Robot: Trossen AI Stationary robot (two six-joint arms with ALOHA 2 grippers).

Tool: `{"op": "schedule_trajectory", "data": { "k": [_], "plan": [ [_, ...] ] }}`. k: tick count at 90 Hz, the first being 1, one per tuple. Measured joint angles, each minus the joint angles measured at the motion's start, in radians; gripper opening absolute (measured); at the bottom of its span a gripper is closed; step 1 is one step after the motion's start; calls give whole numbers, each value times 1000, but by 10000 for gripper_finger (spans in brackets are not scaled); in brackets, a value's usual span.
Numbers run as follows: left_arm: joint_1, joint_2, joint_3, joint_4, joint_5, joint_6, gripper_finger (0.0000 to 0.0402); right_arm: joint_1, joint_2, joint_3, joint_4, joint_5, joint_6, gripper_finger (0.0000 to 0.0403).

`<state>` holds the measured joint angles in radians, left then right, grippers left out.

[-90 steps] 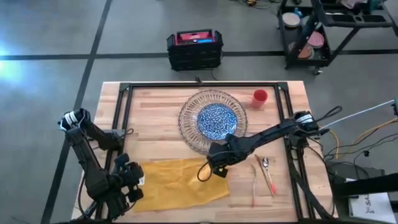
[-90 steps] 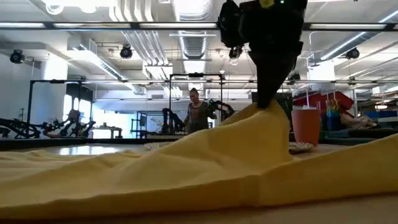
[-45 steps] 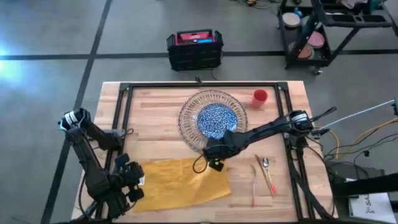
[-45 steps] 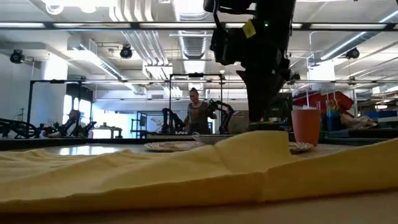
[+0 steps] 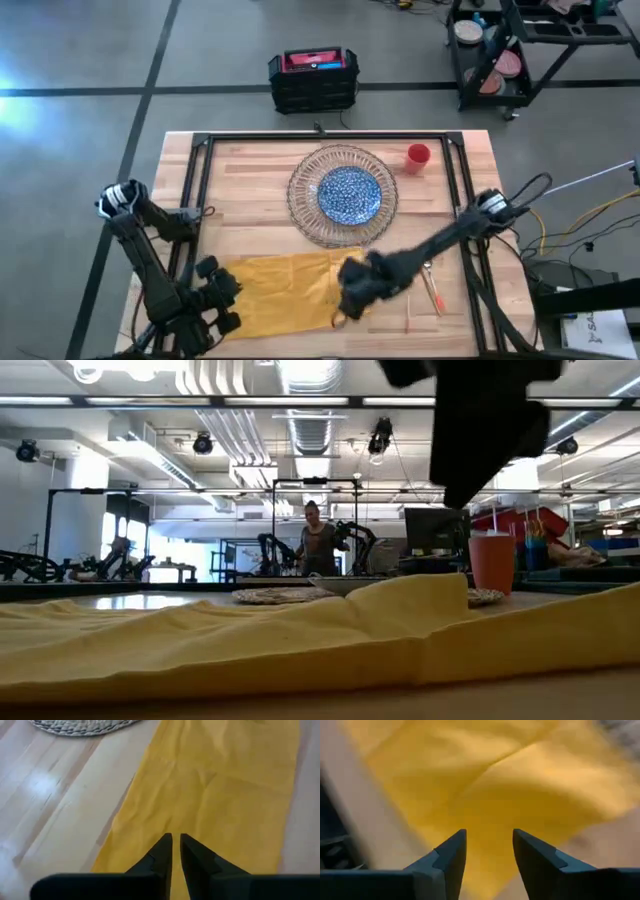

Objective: Set table place
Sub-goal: Fold the yellow table napkin

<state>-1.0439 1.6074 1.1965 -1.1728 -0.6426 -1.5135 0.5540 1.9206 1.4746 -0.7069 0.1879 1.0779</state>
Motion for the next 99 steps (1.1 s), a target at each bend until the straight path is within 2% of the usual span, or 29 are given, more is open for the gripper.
{"op": "schedule_trajectory", "data": {
  "k": [10,23,28,41,52,67,81,99],
  "plan": [
    [44,35,-47,83,3,43,23,32,28,0,21,63,61,93],
    [110,58,-140,281,40,168,23,35,77,-1,-3,56,134,21],
    [134,61,-180,345,62,208,23,30,94,-1,2,50,136,7],
    [185,61,-270,440,127,269,23,25,112,-2,-1,31,202,14],
    [206,61,-343,497,172,275,23,43,120,-2,-2,14,252,3],
    [212,53,-425,603,175,265,23,77,120,-2,-15,7,329,1],
    [214,54,-436,633,182,269,23,116,120,-2,-34,-29,412,0],
    [216,37,-436,633,191,282,23,191,120,-2,-76,-146,558,0]
  ]
}}
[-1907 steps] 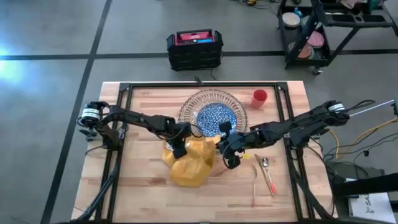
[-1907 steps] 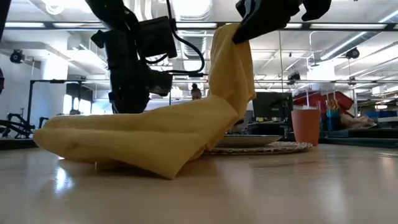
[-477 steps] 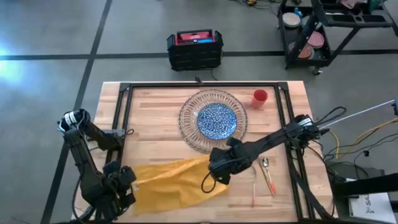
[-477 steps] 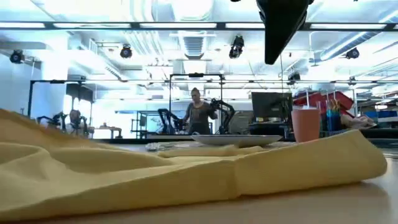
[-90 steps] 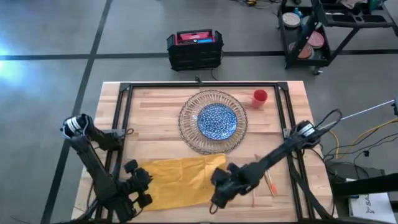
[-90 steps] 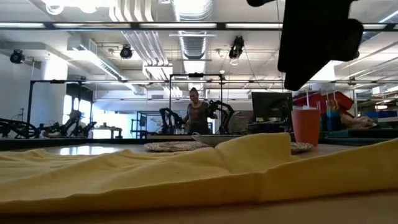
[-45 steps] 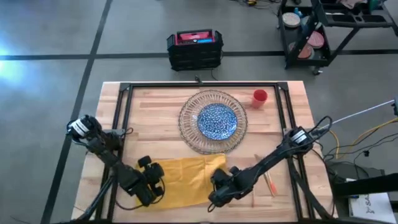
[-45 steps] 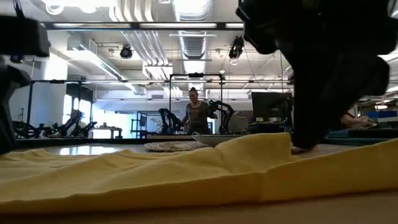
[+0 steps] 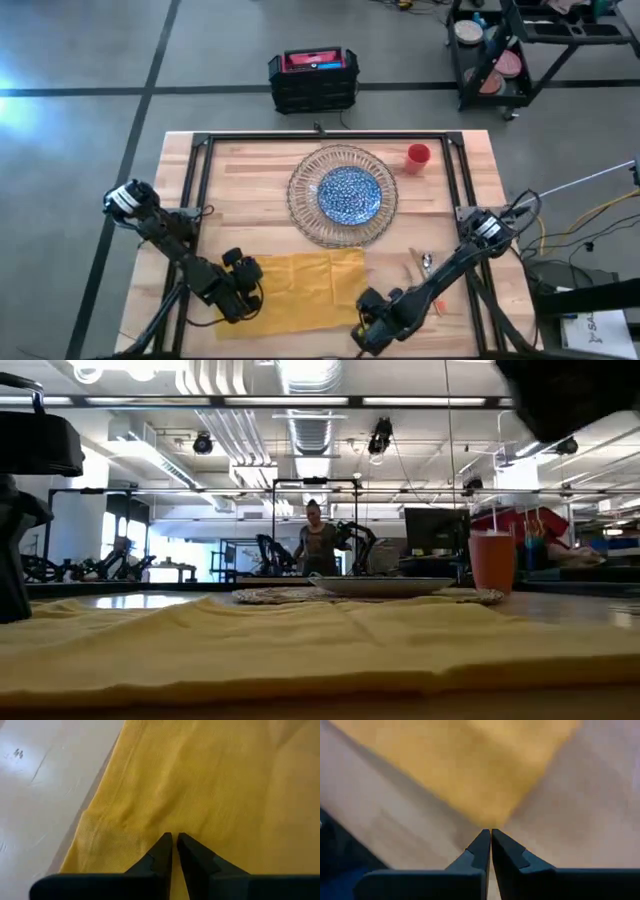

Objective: Set table place
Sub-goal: Fold the yellow table napkin

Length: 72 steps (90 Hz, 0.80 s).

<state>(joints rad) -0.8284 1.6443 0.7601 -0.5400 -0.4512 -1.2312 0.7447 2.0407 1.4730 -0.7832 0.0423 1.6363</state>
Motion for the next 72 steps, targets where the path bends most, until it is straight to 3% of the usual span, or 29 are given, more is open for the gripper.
{"op": "schedule_trajectory", "data": {
  "k": [15,31,50,62,72],
  "plan": [
    [0,-17,-1,1,-1,0,23,37,-5,69,-98,20,33,0],
    [2,-52,-5,5,15,14,23,4,-11,161,-182,166,-150,0],
    [-2,-174,85,-104,-11,90,21,-89,-10,168,-81,284,-442,0],
    [-22,-245,223,-307,-50,98,20,-159,-10,168,48,291,-644,0],
    [-59,-275,287,-367,-56,60,20,-222,-10,168,154,285,-827,0]
  ]
}}
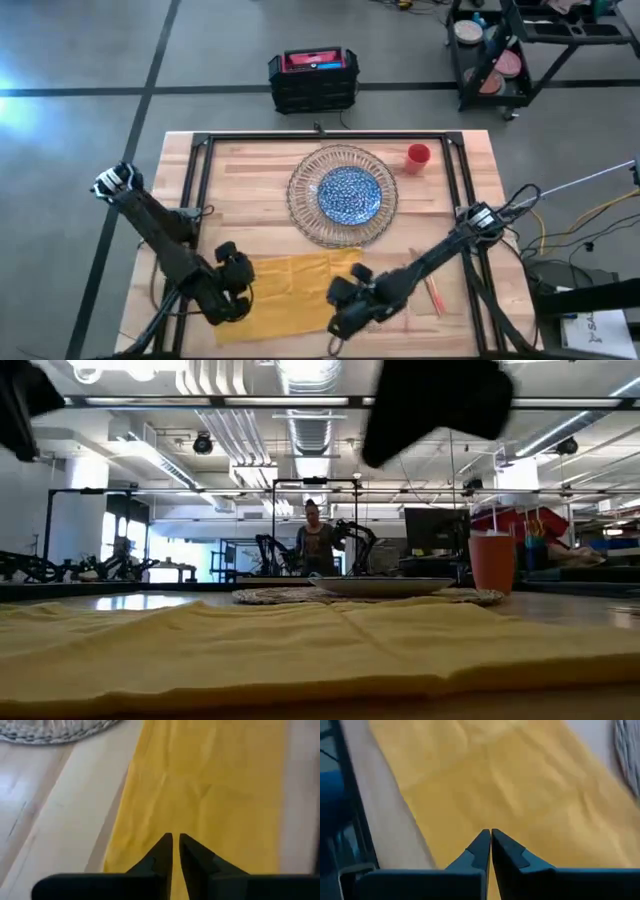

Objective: Set table place
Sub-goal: Fold the yellow table napkin

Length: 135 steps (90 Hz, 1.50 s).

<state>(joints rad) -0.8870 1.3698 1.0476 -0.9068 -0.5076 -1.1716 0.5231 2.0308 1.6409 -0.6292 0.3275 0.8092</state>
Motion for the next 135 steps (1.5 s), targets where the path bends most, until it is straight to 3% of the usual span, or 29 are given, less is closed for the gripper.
{"op": "schedule_trajectory", "data": {
  "k": [13,27,45,54,66,73,101,135],
  "plan": [
    [-53,15,8,2,10,-113,20,-82,0,0,69,-66,-220,0],
    [-73,76,-19,-2,94,-233,20,-150,0,0,131,-138,-486,3],
    [-72,155,-32,1,174,-370,20,-229,25,0,233,-231,-703,60],
    [-72,180,-32,20,193,-400,20,-272,57,-1,233,-242,-716,93],
    [-72,228,-32,92,194,-420,20,-328,120,0,209,-368,-707,106],
    [-72,269,-32,118,203,-434,20,-345,155,-2,186,-409,-698,93],
    [-72,389,-34,137,246,-465,20,-335,177,-2,71,-414,-656,7],
    [-72,365,-113,39,180,-439,20,-289,171,8,-10,-414,-573,0]
  ]
}}
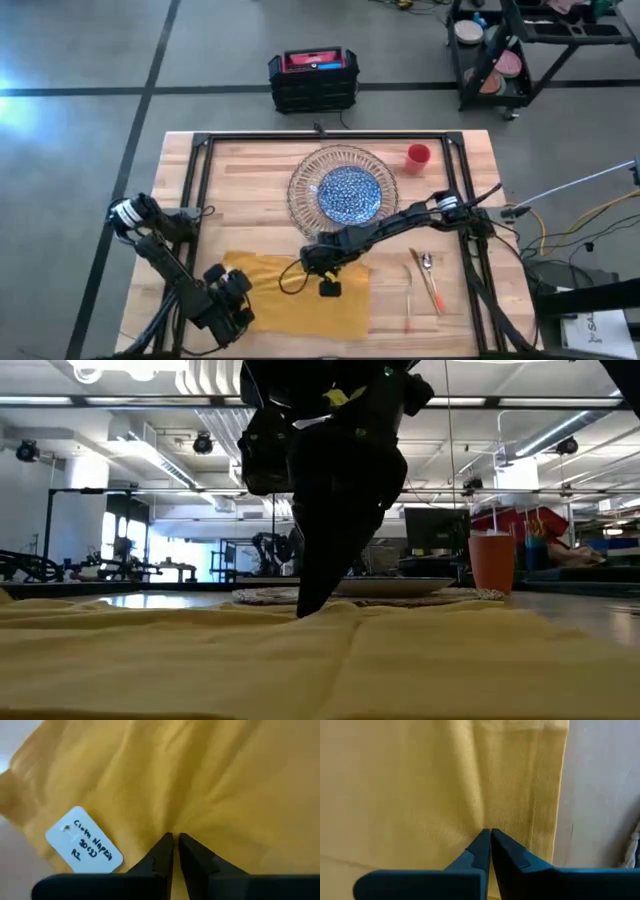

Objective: Set table place
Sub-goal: Fold the yellow table napkin

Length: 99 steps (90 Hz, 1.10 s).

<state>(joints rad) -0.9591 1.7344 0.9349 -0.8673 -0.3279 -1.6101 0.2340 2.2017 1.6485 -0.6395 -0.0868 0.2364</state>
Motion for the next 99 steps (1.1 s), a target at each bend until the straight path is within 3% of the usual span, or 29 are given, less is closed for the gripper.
{"op": "schedule_trajectory", "data": {
  "k": [19,38,48,66,99],
  "plan": [
    [32,-73,-84,-130,-98,-32,20,32,0,59,-3,7,9,0],
    [59,-151,-171,-87,-101,-88,20,48,-6,150,-114,100,-61,0],
    [56,-186,-161,3,-104,-92,20,47,-8,147,-193,144,-77,0],
    [53,-186,-104,223,-116,1,20,40,-7,126,-186,166,-92,0],
    [53,-135,-90,181,-125,20,20,28,-7,132,-102,165,-175,0]
  ]
}}
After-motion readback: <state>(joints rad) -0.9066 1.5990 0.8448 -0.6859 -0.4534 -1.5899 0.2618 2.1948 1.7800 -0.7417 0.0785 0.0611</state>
